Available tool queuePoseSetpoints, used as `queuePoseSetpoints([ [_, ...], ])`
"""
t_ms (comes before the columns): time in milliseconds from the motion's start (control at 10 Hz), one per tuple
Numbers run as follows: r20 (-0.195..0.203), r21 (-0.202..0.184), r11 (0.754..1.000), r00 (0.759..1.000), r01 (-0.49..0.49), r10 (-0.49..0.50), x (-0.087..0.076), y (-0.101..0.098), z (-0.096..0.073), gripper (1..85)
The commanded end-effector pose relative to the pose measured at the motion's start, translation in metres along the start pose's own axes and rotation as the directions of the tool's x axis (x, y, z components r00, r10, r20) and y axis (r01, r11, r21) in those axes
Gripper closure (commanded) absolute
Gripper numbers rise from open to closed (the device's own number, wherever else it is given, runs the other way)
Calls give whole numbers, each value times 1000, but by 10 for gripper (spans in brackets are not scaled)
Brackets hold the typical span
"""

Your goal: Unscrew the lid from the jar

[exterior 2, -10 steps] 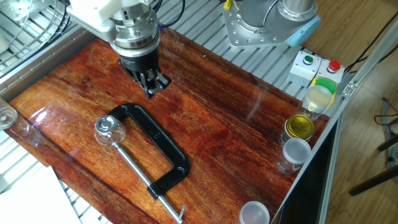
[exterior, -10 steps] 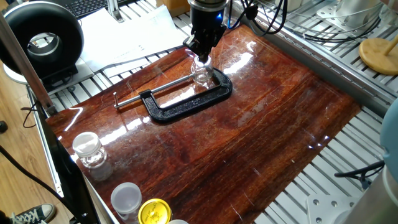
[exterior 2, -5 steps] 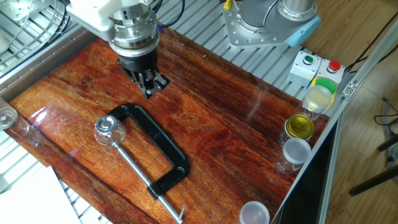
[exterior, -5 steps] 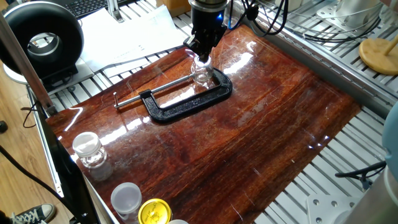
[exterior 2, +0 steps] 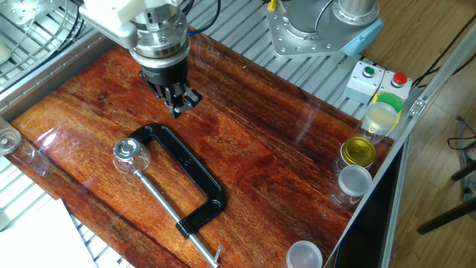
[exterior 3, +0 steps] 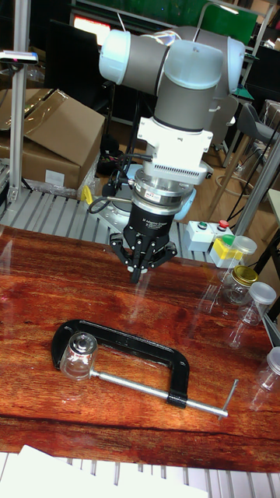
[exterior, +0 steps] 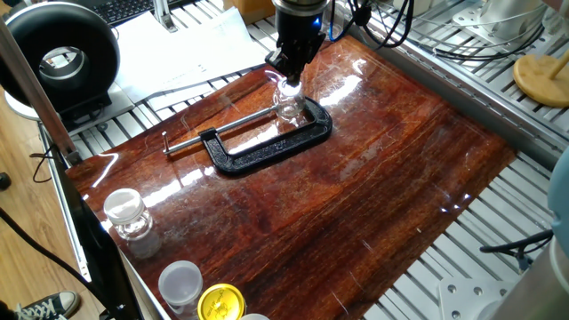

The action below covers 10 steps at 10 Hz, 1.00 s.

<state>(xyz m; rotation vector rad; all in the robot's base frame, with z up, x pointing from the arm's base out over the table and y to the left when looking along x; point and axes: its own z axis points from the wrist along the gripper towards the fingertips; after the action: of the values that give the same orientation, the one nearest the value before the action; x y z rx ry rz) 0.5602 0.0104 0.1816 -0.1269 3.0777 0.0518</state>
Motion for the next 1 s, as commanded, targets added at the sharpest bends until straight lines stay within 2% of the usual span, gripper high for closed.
queuePoseSetpoints([
  [0, 37, -8, 998, 997, 66, -66, -10, 1, -1, 740],
  [100, -9, -7, 999, 999, 51, -51, 3, 0, -1, 740],
  [300, -58, -40, 998, 997, 39, -42, 15, 8, -2, 733],
  [400, -60, -45, 998, 997, 51, -54, 16, 9, -2, 703],
  [600, -82, -28, 998, 994, 63, -65, 22, 4, -2, 703],
  [700, -75, -44, 996, 994, 82, -85, 20, 8, -2, 683],
  [900, -63, -45, 995, 994, 91, -94, 17, 9, -2, 653],
])
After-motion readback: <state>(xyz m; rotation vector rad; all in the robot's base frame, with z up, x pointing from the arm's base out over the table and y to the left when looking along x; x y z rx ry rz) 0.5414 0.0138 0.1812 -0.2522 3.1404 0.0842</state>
